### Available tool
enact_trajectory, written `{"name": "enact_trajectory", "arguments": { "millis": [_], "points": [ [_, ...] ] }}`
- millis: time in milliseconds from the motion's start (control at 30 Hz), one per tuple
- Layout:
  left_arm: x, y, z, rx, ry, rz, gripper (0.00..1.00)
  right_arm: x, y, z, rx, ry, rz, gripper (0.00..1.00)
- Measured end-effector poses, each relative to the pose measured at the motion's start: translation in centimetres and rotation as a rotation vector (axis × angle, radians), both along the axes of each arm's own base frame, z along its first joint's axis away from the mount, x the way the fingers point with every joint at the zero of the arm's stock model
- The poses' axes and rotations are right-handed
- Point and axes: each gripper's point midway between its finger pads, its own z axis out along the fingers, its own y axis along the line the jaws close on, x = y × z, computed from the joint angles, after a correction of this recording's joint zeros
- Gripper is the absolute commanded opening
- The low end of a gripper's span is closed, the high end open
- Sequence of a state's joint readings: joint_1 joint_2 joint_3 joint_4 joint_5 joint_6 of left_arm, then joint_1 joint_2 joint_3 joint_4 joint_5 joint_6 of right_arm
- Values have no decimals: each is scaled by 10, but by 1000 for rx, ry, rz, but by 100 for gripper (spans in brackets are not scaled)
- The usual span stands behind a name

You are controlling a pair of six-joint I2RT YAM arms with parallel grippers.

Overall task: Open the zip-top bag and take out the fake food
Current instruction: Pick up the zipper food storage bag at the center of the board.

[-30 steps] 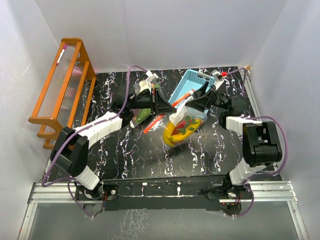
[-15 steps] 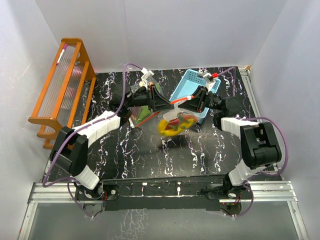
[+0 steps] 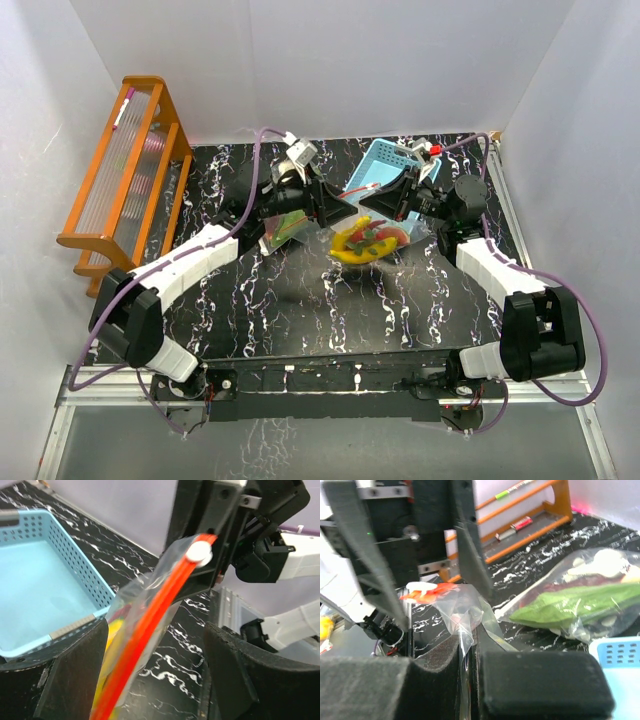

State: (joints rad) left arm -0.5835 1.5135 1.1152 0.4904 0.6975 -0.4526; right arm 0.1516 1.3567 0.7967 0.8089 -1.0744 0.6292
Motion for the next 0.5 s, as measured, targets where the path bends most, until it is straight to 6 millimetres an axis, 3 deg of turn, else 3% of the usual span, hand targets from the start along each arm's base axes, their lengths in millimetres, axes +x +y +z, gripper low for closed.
{"name": "enact_trajectory", "arguments": {
  "millis": [100,200,367,500],
  "points": [
    [-4,-7,5,23,-78,23,72,8,-2,-9,-20,52,-36,7],
    [-6,-13,3,47,-124,37,61,13,-3,-11,-34,80,-56,8],
    [4,-12,-3,81,-153,83,54,15,-2,-13,-45,98,-60,8],
    [13,-14,-2,93,-169,106,41,14,-2,-15,-51,107,-60,8]
  ]
}}
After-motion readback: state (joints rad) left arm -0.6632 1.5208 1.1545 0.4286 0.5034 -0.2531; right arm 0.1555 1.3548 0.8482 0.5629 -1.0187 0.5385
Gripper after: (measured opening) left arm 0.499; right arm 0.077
